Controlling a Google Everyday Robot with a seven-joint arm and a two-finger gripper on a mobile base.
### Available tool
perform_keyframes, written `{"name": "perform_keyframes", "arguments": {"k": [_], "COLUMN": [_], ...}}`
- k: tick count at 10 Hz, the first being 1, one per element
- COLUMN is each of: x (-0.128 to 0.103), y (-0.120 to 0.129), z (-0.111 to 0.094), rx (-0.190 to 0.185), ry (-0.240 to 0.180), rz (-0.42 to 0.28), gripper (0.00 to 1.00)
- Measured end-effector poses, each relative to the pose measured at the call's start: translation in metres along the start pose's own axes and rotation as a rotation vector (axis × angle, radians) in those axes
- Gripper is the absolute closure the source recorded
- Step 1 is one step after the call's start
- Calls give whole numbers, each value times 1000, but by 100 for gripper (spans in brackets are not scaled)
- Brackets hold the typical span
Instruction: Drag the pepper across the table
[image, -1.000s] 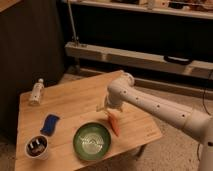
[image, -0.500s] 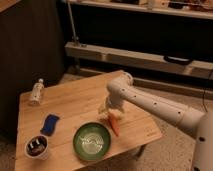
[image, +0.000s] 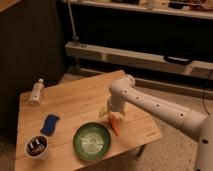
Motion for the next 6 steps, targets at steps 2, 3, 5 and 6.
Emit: {"name": "perform_keyframes", "arguments": {"k": [2, 3, 5, 6], "x": [-3, -4, -7, -5], "y": [3, 5, 10, 10], "z": [13, 18, 25, 25], "rx": [-18, -22, -42, -55], "ry": [-12, -17, -21, -16], "rz": [6, 15, 27, 26], "gripper": [43, 43, 43, 43]}}
